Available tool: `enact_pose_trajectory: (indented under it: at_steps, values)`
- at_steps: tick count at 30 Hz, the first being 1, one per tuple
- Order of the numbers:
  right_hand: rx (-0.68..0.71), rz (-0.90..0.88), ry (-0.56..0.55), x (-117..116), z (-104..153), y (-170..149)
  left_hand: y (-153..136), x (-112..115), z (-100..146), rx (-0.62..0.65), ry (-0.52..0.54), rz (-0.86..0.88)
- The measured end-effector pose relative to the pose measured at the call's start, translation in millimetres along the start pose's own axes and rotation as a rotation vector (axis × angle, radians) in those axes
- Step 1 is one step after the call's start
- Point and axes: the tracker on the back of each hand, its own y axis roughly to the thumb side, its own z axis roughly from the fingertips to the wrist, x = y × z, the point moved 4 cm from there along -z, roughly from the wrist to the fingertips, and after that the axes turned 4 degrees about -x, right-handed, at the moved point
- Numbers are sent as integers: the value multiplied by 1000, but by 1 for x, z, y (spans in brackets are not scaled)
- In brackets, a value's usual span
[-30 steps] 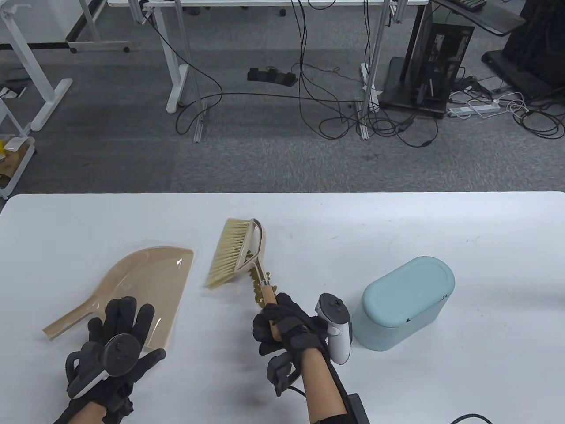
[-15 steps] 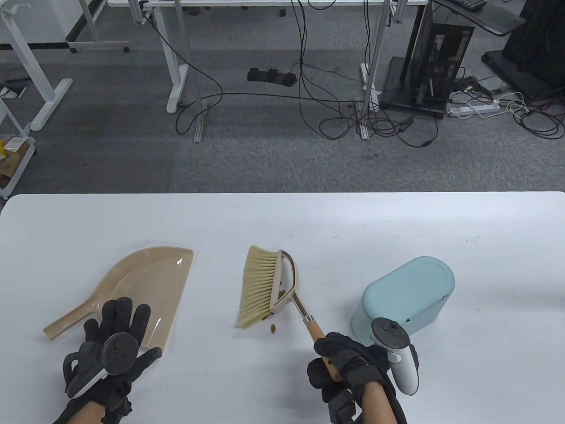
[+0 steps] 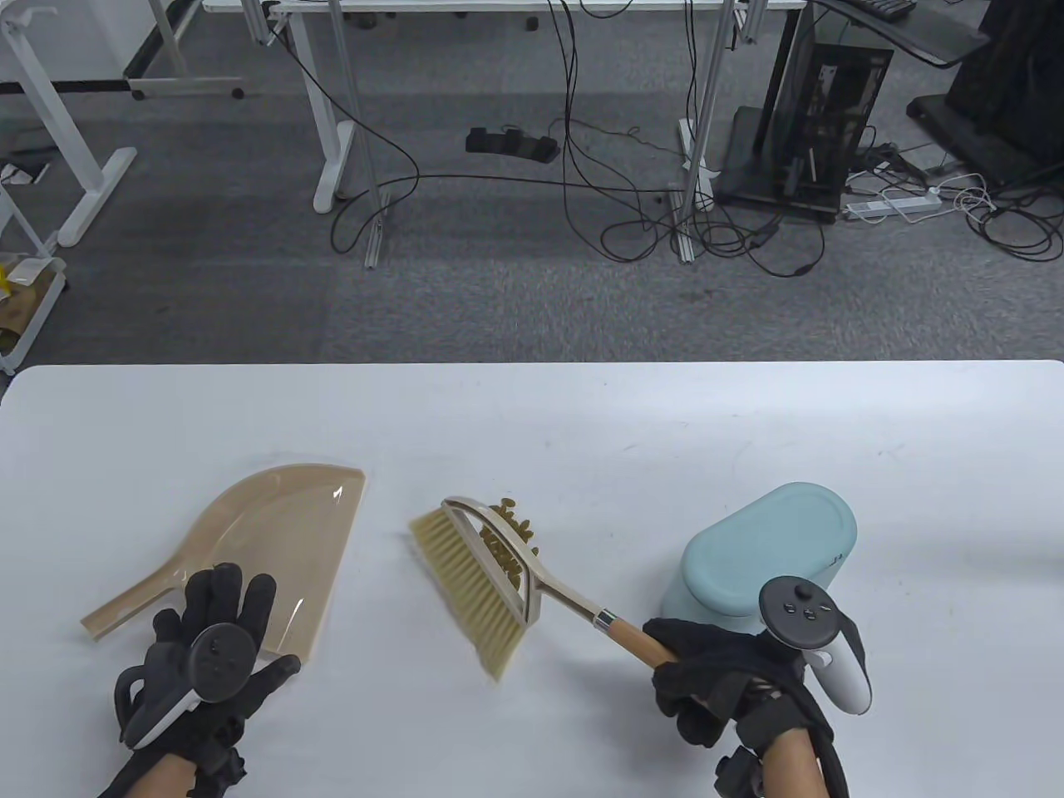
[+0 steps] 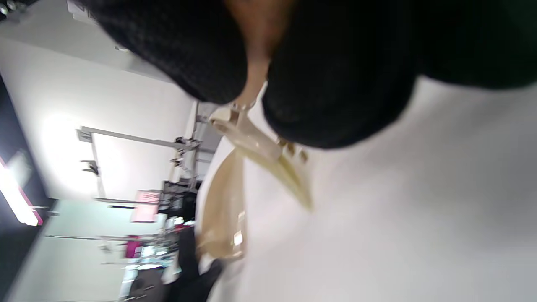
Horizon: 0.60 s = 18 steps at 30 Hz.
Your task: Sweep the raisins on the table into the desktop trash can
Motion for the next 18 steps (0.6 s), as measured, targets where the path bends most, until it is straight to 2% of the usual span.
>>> enact_pose_trajectory:
  at_steps: [5,10,12,14,18]
  values:
    - [24,47,-95,14,-3,2,-5,0,-1,-22,3,4]
    - [45,25,-79,13,-13,0,-10,-10,0,-32,48,53]
    - [100,-98,-13,8,-15,-1,-16,-16,1,-43,59,89]
    - [167,-191,7,3,-17,-1,-24,-27,1,-53,100,161]
    - [282,-388,48,-14,-29,1,-62,-54,-2,-134,226,400]
